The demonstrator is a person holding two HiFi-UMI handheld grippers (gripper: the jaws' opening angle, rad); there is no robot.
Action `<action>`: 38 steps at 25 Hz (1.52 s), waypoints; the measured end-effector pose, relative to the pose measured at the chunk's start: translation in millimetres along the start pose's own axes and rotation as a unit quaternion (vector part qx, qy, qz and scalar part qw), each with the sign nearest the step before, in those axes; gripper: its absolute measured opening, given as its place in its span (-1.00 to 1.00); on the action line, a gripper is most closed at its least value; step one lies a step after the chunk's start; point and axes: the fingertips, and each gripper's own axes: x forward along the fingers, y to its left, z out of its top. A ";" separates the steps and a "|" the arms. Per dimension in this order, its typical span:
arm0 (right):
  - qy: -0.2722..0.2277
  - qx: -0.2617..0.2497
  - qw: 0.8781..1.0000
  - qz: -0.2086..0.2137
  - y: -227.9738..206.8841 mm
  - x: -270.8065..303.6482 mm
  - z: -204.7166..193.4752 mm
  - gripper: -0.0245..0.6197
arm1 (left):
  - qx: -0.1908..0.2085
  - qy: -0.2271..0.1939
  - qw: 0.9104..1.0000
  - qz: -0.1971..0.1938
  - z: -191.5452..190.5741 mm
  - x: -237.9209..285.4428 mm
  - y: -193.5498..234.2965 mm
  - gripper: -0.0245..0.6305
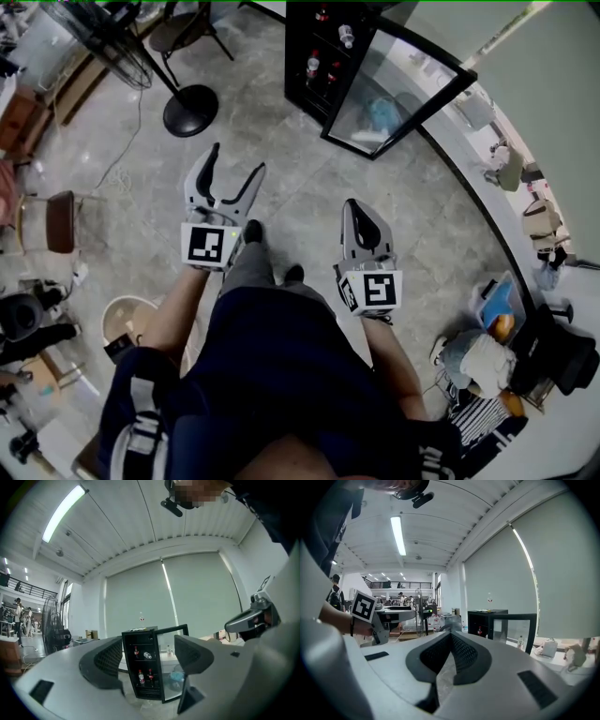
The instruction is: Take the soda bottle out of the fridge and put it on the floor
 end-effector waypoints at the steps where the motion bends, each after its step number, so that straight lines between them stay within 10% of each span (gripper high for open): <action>1: 0.000 -0.001 1.000 -0.002 0.4 5.9 0.1 -0.87 | 0.001 -0.001 1.000 -0.005 -1.7 7.1 5.4 0.10; 19: 0.015 0.010 0.990 -0.143 21.4 224.0 10.6 -0.87 | 0.038 -0.018 0.983 -0.179 -47.8 197.3 156.9 0.10; 38: 0.050 0.056 0.981 -0.178 -94.4 352.1 -55.1 -0.87 | 0.048 0.016 0.974 -0.223 -159.1 430.1 129.2 0.10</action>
